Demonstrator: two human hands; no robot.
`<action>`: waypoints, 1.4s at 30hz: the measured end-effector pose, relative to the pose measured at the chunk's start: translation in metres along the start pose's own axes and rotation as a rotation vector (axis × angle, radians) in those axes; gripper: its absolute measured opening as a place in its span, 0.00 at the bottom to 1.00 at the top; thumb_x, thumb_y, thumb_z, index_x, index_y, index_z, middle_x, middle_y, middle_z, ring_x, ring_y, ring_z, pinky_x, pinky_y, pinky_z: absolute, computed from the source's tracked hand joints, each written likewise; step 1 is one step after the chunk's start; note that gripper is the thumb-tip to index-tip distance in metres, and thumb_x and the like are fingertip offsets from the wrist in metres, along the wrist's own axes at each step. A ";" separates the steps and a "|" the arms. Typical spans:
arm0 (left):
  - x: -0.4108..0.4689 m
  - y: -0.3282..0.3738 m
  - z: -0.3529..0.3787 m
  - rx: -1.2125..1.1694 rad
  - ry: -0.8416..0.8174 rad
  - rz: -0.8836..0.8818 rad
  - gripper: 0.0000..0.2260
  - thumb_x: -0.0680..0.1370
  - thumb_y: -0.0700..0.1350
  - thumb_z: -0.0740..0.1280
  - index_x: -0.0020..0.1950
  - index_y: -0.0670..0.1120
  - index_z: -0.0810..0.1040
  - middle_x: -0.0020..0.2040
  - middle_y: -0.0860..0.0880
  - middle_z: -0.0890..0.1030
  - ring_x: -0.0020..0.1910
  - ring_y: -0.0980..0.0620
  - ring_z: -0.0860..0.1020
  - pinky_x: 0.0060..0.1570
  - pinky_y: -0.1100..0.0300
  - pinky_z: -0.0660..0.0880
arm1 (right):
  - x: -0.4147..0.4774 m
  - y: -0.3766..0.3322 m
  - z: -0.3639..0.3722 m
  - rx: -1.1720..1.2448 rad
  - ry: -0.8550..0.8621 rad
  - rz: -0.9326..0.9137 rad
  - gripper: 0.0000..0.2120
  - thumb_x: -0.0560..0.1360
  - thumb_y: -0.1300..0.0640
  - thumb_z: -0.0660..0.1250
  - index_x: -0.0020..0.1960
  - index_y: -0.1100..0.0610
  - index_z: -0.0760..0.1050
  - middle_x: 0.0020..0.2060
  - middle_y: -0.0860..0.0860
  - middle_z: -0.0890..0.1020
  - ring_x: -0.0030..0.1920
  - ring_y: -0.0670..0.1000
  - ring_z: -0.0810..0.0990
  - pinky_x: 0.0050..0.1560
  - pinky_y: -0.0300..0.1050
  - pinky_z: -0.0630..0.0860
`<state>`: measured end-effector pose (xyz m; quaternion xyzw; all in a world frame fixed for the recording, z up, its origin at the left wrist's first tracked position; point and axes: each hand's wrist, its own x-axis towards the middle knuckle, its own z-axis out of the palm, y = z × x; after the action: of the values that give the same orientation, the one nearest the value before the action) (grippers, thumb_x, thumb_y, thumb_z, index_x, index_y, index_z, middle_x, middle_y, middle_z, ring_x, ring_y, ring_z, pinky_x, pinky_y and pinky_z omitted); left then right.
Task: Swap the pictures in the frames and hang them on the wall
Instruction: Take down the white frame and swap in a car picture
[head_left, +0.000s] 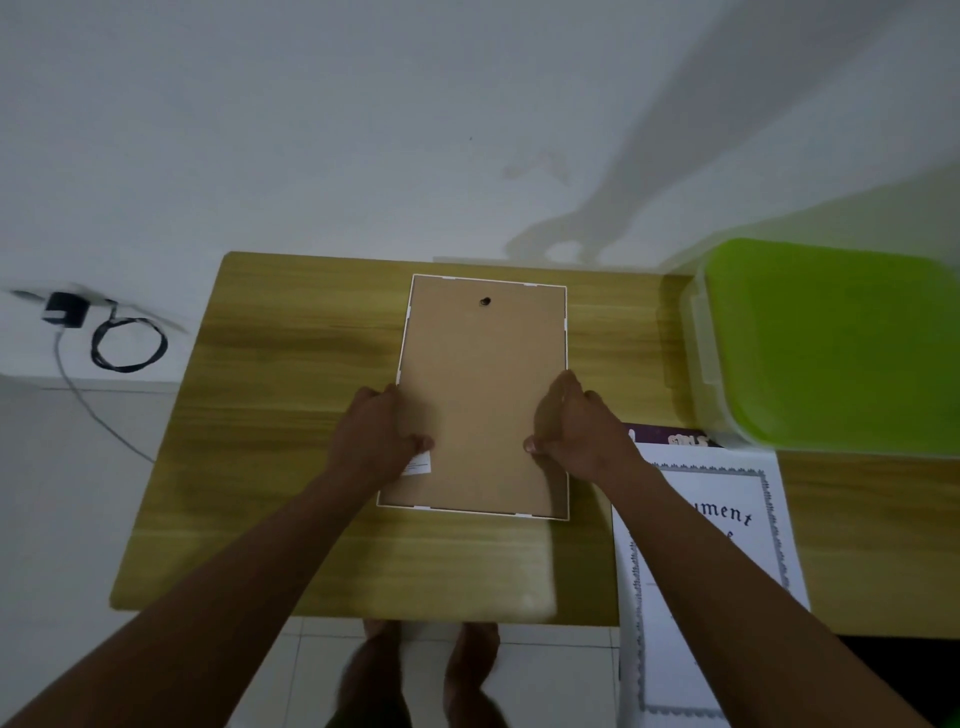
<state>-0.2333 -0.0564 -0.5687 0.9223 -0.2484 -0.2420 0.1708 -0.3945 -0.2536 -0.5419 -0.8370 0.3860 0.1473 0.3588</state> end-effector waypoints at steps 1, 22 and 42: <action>0.002 -0.001 0.001 -0.016 0.003 -0.010 0.27 0.63 0.56 0.77 0.58 0.49 0.76 0.52 0.45 0.76 0.53 0.44 0.76 0.50 0.53 0.74 | 0.002 0.000 0.002 0.034 0.002 0.031 0.50 0.66 0.51 0.80 0.76 0.58 0.51 0.63 0.61 0.70 0.61 0.63 0.74 0.58 0.51 0.73; -0.035 0.015 -0.058 -0.972 -0.187 0.050 0.31 0.68 0.29 0.71 0.62 0.58 0.75 0.47 0.43 0.85 0.46 0.43 0.82 0.46 0.51 0.80 | -0.028 -0.011 -0.024 0.699 0.046 0.034 0.38 0.69 0.68 0.76 0.74 0.51 0.65 0.44 0.49 0.81 0.43 0.46 0.81 0.33 0.31 0.75; -0.160 0.094 -0.113 0.072 0.372 0.756 0.28 0.74 0.41 0.65 0.73 0.53 0.65 0.62 0.52 0.77 0.48 0.44 0.80 0.42 0.49 0.78 | -0.157 -0.150 -0.068 0.949 0.603 -0.075 0.14 0.74 0.56 0.63 0.59 0.57 0.71 0.46 0.54 0.81 0.46 0.56 0.83 0.44 0.56 0.83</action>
<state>-0.3302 -0.0243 -0.3762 0.7996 -0.5424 0.0172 0.2572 -0.3869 -0.1504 -0.3394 -0.6021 0.4655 -0.3009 0.5746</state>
